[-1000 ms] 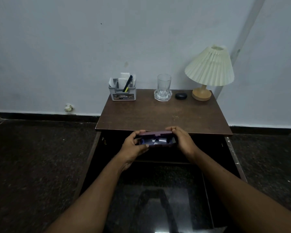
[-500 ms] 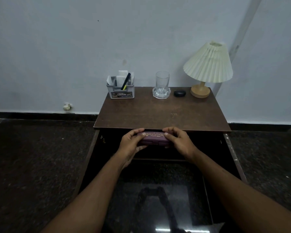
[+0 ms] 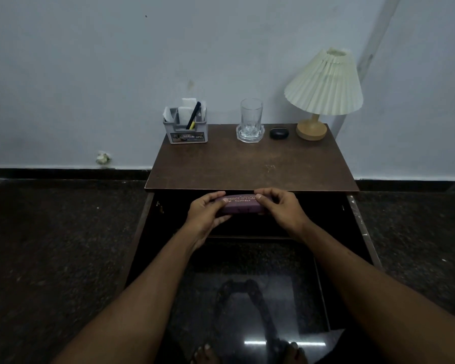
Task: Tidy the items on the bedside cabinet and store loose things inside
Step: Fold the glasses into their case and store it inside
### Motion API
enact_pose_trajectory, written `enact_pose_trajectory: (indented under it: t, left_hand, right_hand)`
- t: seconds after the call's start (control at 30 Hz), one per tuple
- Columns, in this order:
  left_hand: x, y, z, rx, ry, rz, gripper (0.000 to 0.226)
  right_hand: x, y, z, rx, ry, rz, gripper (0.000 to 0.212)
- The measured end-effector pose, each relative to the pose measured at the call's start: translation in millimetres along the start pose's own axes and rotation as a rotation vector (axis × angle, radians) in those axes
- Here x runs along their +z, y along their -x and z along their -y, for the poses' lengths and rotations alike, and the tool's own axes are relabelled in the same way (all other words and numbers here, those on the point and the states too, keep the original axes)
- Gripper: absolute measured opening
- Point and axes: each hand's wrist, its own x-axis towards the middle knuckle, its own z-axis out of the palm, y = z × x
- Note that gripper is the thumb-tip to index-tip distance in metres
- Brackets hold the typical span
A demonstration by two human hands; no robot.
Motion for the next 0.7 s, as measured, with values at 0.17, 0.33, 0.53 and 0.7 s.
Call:
enact_pose_trajectory:
  t: [0.17,0.33,0.53,0.7]
  left_hand:
    - [-1,0,-2,-0.034,0.036,0.053,0.041]
    - [0,2,-2,-0.028,0.07,0.074,0.039]
    - [-1,2,2,-0.024,0.017,0.063,0.036]
    - [-1,3,2,-0.036,-0.026,0.069,0.027]
  right_hand:
    - [2,3,-1,0.034,-0.076,-0.028,0.023]
    - [0,4,-2,0.105,-0.155,-0.035,0.022]
    - [-7,11,-1,0.177,-0.252,-0.026,0.015]
    - [-6,12,0,0.144,-0.223,-0.052,0.018]
